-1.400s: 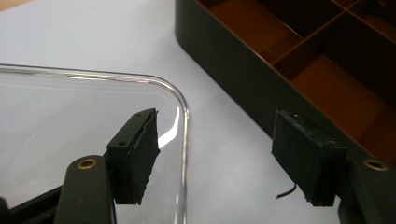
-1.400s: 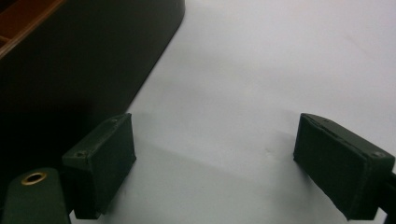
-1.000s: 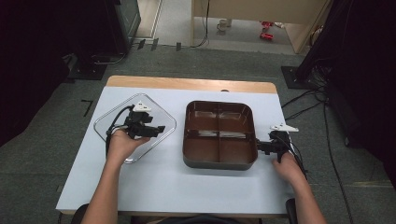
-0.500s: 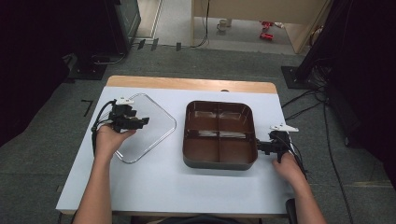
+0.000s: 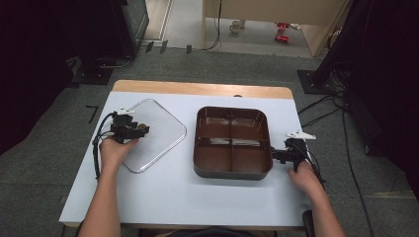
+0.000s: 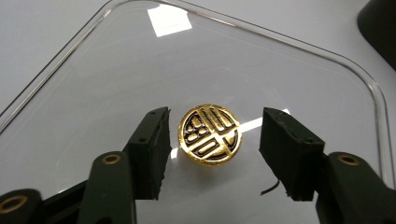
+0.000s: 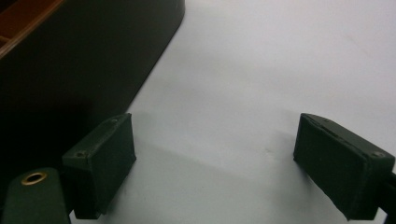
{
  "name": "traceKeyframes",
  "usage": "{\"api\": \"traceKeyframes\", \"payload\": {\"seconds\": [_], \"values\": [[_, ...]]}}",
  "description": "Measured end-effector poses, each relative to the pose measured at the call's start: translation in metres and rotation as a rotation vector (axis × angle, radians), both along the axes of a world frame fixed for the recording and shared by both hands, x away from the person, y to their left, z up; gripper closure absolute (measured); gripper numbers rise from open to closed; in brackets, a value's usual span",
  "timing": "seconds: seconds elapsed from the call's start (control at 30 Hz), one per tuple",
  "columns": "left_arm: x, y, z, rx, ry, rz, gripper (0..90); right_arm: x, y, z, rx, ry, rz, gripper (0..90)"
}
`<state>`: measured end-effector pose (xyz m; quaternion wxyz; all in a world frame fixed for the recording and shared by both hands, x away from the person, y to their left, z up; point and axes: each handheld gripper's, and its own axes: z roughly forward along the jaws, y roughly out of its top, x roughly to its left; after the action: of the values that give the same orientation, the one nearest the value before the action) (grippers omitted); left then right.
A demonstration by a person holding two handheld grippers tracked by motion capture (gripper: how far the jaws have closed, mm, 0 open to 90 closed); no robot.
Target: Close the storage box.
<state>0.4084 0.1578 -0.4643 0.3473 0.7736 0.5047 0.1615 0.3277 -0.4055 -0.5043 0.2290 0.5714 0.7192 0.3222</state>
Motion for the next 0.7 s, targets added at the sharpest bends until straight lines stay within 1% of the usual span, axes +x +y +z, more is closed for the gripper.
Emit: {"api": "traceKeyframes", "payload": {"seconds": [0.1, 0.13, 0.2, 0.23, 0.27, 0.37, 0.4, 0.43, 0.5, 0.6, 0.7], "values": [[-0.001, 0.001, -0.006, 0.006, 0.017, 0.006, 45.2, 0.000, 0.000, 0.000, 0.000, 0.000, 0.000, 12.1], [-0.002, 0.000, -0.009, 0.014, 0.021, 0.008, 46.3, 0.000, 0.000, 0.000, 0.000, 0.000, 0.000, 12.2], [-0.003, -0.001, -0.010, 0.019, 0.023, 0.006, 48.0, 0.000, 0.000, 0.000, 0.000, 0.000, 0.000, 12.2], [-0.003, -0.002, -0.011, 0.022, 0.014, 0.003, 49.6, 0.000, 0.000, 0.000, 0.000, 0.000, 0.000, 12.2], [-0.003, -0.002, -0.011, 0.022, 0.014, 0.003, 50.8, 0.000, 0.000, 0.000, 0.000, 0.000, 0.000, 12.2], [-0.001, -0.004, -0.013, 0.016, -0.002, 0.018, 54.0, 0.000, 0.000, 0.000, 0.000, 0.000, 0.000, 12.2], [-0.001, -0.004, -0.013, 0.016, -0.002, 0.018, 55.6, 0.000, 0.000, 0.000, 0.000, 0.000, 0.000, 12.1], [-0.001, -0.003, -0.014, 0.008, -0.007, 0.032, 57.9, 0.000, 0.000, 0.000, 0.000, 0.000, 0.000, 12.1], [-0.002, -0.003, -0.014, 0.002, -0.010, 0.036, 58.4, 0.000, 0.000, 0.000, 0.000, -0.001, 0.000, 12.1], [-0.002, -0.004, -0.014, 0.009, -0.010, 0.043, 58.8, 0.000, 0.000, 0.000, 0.000, -0.001, 0.000, 12.1], [-0.002, -0.002, -0.013, -0.002, -0.007, 0.041, 59.0, 0.000, 0.000, 0.000, 0.000, -0.001, 0.000, 12.1]]}}
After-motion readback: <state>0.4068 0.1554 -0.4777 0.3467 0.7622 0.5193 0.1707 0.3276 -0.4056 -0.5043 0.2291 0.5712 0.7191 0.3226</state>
